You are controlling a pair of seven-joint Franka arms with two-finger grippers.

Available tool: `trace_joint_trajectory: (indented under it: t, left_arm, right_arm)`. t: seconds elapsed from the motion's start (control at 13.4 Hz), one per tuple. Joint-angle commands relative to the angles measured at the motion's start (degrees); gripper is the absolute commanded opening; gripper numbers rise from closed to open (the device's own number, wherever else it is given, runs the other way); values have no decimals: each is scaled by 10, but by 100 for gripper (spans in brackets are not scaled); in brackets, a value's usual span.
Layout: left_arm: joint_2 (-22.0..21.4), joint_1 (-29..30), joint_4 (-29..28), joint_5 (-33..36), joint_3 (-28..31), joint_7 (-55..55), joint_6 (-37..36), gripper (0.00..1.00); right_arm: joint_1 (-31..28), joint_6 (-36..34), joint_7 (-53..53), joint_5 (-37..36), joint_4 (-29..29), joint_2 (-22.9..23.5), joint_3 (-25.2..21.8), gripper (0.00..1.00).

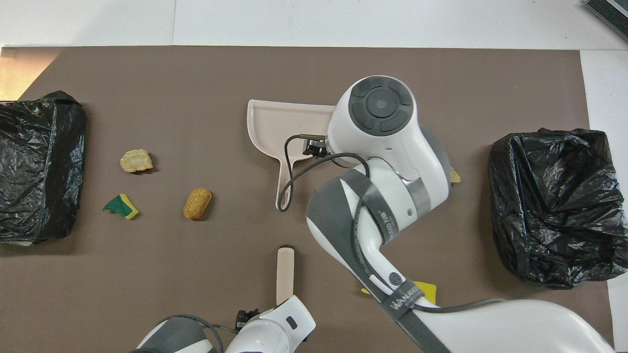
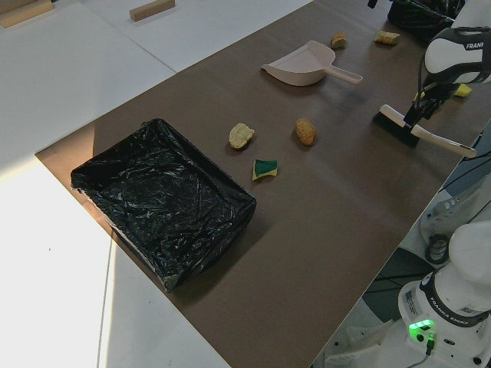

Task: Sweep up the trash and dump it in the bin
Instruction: 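Grasp the dustpan with the right gripper while the left gripper grasps the brush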

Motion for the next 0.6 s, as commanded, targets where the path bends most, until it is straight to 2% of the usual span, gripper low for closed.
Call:
trace_joint_trajectory:
  t: [0.0,0.15,0.22,0.37,0.45,0.52]
  left_arm:
    - [-12,-34,-46,-3,12,-12,54,100]
    - [-13,-39,-45,-3,12,-31,53,100]
    - [-13,-42,-45,-3,12,-40,53,91]
    - [-13,-42,-44,-3,12,-44,50,71]
    - [-13,-42,-44,-3,12,-44,48,51]
    - [-13,-42,-44,-3,12,-44,42,37]
  right_arm:
    - [37,18,52,-27,27,50,-1,100]
    - [50,55,76,-28,28,70,0,100]
    - [56,66,78,-28,27,77,1,100]
    - [63,94,77,-19,26,83,1,100]
    - [66,95,77,-21,28,90,3,100]
    - [69,98,78,-27,25,93,2,100]
